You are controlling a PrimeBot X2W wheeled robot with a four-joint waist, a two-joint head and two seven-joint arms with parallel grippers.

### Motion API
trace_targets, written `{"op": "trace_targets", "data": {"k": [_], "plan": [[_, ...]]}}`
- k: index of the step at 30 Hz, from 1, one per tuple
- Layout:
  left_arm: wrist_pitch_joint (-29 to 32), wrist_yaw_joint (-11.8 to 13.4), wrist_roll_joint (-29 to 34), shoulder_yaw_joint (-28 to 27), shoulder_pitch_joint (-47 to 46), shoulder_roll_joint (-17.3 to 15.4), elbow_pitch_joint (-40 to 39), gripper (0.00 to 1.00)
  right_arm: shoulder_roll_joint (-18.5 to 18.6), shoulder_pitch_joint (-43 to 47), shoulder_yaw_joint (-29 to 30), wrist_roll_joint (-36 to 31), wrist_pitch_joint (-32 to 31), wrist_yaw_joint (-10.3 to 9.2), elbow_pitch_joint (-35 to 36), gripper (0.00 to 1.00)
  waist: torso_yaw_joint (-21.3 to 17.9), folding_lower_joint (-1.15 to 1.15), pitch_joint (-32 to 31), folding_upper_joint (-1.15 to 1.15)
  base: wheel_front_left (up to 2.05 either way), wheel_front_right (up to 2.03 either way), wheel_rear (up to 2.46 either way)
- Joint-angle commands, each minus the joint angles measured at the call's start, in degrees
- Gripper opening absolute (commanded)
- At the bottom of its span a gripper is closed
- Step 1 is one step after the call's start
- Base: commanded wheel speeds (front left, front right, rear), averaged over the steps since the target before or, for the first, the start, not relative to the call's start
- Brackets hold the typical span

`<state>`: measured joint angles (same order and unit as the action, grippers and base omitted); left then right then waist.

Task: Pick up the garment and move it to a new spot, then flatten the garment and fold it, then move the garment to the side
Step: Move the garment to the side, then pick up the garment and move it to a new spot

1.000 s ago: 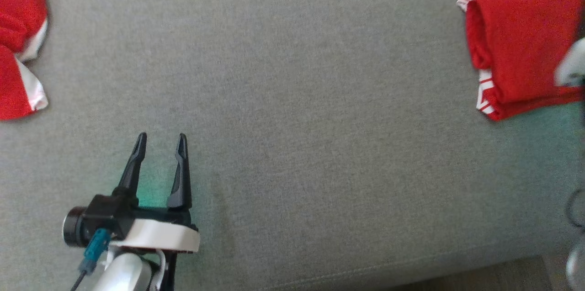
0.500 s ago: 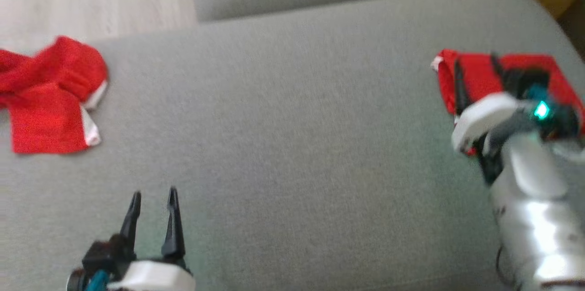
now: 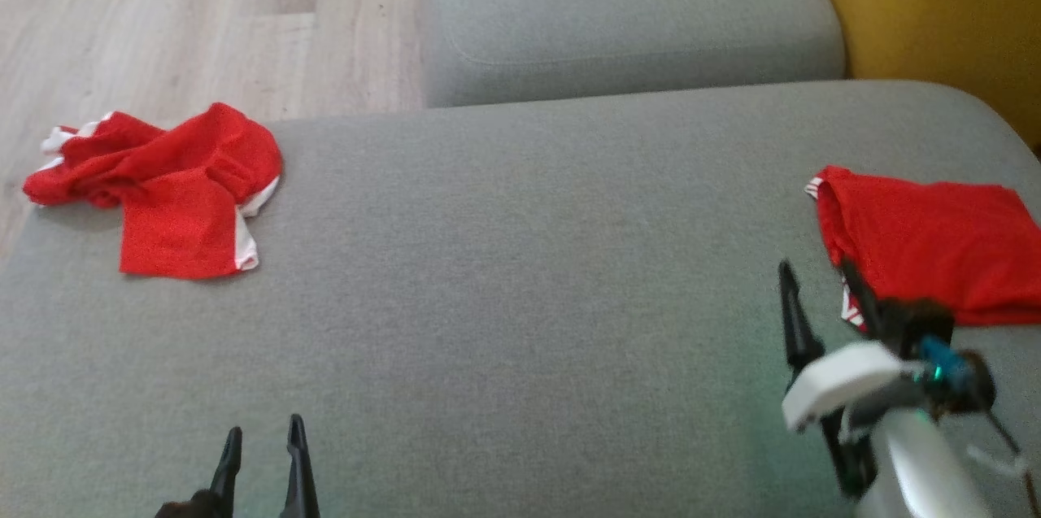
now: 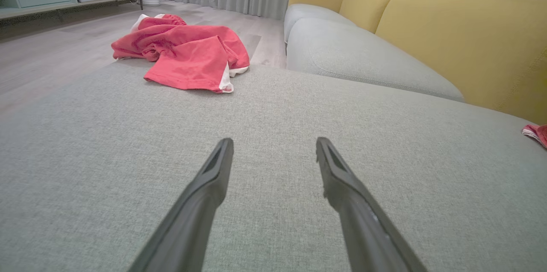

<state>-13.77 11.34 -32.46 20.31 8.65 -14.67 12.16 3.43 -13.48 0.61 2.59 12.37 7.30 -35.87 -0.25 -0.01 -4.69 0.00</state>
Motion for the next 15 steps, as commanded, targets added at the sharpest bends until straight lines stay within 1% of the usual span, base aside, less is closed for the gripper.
{"op": "trace_targets", "data": {"k": [1,6,7,11,15], "plan": [[-0.88,-0.09,0.10,-2.01,-2.47,-0.08,-1.35,1.00,-0.53,0.09,-2.22,1.10,0.40,0.19,3.69,1.00,0.55,0.01,-0.29,0.00,0.00,0.00,0.00],[-0.93,-0.22,0.03,-1.89,-2.69,0.11,-0.98,1.00,-0.54,7.31,-4.21,4.67,-1.07,0.19,10.59,1.00,1.12,0.01,-0.71,0.00,0.00,0.00,0.00],[-0.93,-0.22,0.03,-1.89,-2.69,0.11,-0.98,1.00,-0.54,7.31,-4.21,4.67,-1.07,0.19,10.59,1.00,1.12,0.01,-0.71,0.00,0.00,0.00,0.00],[-0.95,-0.16,0.06,-1.84,-2.80,0.09,-0.72,1.00,-0.55,11.21,-5.20,7.15,-2.20,0.19,14.56,1.00,1.33,0.01,-0.87,0.00,0.00,0.00,0.00],[-0.96,-0.07,0.08,-1.64,-2.84,0.15,-0.62,1.00,-0.55,13.32,-6.75,7.81,-3.43,0.19,17.21,1.00,1.35,0.01,-0.97,0.00,0.00,0.00,0.00]]}}
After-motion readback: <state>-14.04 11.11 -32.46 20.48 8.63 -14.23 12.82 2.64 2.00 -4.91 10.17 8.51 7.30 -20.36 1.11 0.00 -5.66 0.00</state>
